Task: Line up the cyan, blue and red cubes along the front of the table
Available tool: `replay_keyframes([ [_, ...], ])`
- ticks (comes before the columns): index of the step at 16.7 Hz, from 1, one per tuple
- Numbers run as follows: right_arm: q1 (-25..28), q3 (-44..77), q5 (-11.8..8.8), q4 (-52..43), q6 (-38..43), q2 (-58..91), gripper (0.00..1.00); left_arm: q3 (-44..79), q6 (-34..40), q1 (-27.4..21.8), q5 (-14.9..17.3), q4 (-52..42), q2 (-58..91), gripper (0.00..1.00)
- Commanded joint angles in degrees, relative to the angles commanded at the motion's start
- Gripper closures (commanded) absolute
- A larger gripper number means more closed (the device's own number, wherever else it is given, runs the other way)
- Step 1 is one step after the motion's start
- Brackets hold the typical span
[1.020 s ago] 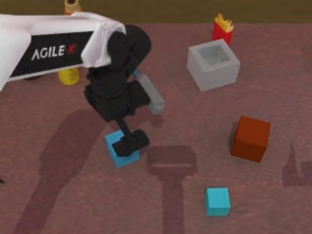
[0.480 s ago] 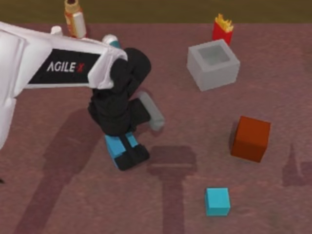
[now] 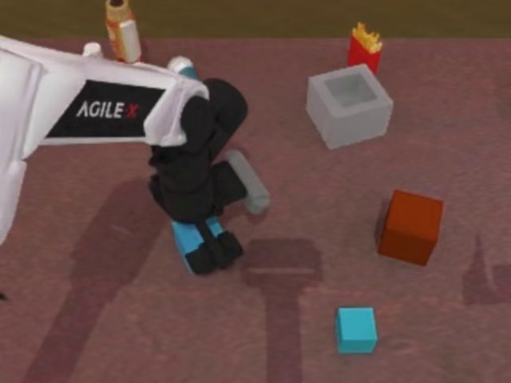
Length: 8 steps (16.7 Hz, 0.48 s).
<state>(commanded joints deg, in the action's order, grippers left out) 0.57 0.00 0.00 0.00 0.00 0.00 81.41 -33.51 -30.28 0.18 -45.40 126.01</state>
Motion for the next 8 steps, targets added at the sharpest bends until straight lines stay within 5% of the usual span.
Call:
replay_keyframes([
  [5,0.0,0.0,0.0,0.0,0.0,0.0,0.00,0.0,0.0,0.0,0.0,0.0,0.0,0.98],
  [8,0.0,0.0,0.0,0.0,0.0,0.0,0.00,0.0,0.0,0.0,0.0,0.0,0.0,1.00],
])
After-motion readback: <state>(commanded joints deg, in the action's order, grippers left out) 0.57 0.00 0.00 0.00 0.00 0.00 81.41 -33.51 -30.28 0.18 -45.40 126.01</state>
